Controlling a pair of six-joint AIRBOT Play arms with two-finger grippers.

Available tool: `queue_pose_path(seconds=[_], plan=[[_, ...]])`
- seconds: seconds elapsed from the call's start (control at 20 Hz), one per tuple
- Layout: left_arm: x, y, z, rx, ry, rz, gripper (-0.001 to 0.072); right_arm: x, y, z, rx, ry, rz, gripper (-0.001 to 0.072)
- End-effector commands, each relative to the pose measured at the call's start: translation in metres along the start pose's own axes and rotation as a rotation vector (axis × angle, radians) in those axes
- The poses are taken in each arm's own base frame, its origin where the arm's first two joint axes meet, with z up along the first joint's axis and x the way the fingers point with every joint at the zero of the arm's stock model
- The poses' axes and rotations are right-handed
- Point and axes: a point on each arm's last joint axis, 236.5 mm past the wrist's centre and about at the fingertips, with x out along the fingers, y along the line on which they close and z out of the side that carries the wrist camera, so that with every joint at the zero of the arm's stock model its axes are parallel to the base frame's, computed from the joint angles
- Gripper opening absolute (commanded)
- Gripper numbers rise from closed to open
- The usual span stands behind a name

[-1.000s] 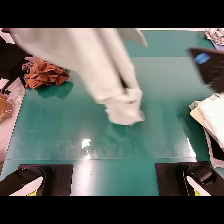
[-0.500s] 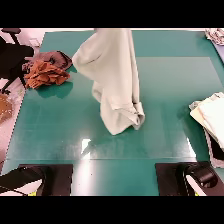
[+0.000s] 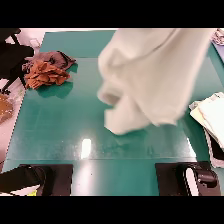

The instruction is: Fold the shirts.

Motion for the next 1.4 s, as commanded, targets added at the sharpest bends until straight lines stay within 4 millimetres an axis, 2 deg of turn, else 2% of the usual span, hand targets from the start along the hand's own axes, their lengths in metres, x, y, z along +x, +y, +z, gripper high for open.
queue_pose_path(seconds=[0.0, 0.1, 0.15, 0.2, 0.25, 0.3, 0.35, 0.45, 0.55, 0.65, 0.75, 0.85, 0.95, 1.05, 1.1, 1.2, 1.3, 1.35], plan=[[0.004, -0.006, -0.001, 0.013, -0.013, -0.020, 0.0033, 0.001, -0.022, -0.010, 0.028, 0.025, -0.128, 0.0190], [0.000, 0.029, -0.018, 0.061, 0.070, 0.063, 0.0033, 0.008, -0.020, -0.019, 0.013, 0.070, -0.121, 0.0187], [-0.007, 0.055, -0.028, 0.109, 0.139, 0.132, 0.0034, 0.012, -0.018, -0.027, -0.013, 0.110, -0.105, 0.0187], [-0.018, 0.087, -0.036, 0.132, 0.205, 0.228, 0.0033, 0.015, -0.017, -0.037, -0.036, 0.158, -0.092, 0.0188], [-0.039, 0.132, -0.041, 0.141, 0.272, 0.376, 0.0034, 0.018, -0.018, -0.046, -0.036, 0.202, -0.091, 0.0187], [-0.067, 0.178, -0.042, 0.146, 0.326, 0.547, 0.0034, 0.022, -0.019, -0.054, -0.030, 0.245, -0.085, 0.0187], [-0.106, 0.228, -0.042, 0.153, 0.381, 0.750, 0.0034, 0.024, -0.019, -0.064, -0.026, 0.293, -0.075, 0.0188], [-0.189, 0.303, -0.046, 0.146, 0.483, 1.081, 0.0035, 0.027, -0.015, -0.083, -0.025, 0.382, -0.043, 0.0187], [-0.259, 0.354, -0.060, 0.102, 0.569, 1.286, 0.0034, 0.030, -0.009, -0.100, -0.025, 0.471, -0.004, 0.0188], [-0.320, 0.391, -0.074, 0.027, 0.603, 1.425, 0.0034, 0.033, -0.003, -0.121, -0.029, 0.571, 0.035, 0.0188], [-0.375, 0.416, -0.079, -0.069, 0.574, 1.537, 0.0035, 0.033, 0.004, -0.143, -0.038, 0.683, 0.075, 0.0188], [-0.420, 0.429, -0.071, -0.170, 0.476, 1.629, 0.0036, 0.032, 0.009, -0.167, -0.051, 0.804, 0.108, 0.0189], [-0.447, 0.430, -0.056, -0.205, 0.407, 1.677, 0.0060, 0.033, 0.014, -0.189, -0.064, 0.914, 0.136, 0.0195], [-0.461, 0.427, -0.039, -0.208, 0.351, 1.699, 0.0551, 0.035, 0.019, -0.209, -0.078, 1.013, 0.160, 0.0262], [-0.464, 0.424, -0.034, -0.215, 0.339, 1.703, 0.0610, 0.038, 0.022, -0.219, -0.086, 1.053, 0.171, 0.0279], [-0.458, 0.415, -0.029, -0.177, 0.379, 1.684, 0.0610, 0.046, 0.020, -0.239, -0.140, 1.125, 0.165, 0.0279], [-0.441, 0.399, -0.027, -0.113, 0.420, 1.616, 0.0611, 0.056, 0.006, -0.258, -0.247, 1.183, 0.120, 0.0284], [-0.437, 0.387, -0.025, -0.085, 0.434, 1.602, 0.0610, 0.061, -0.001, -0.269, -0.301, 1.214, 0.097, 0.0372]])
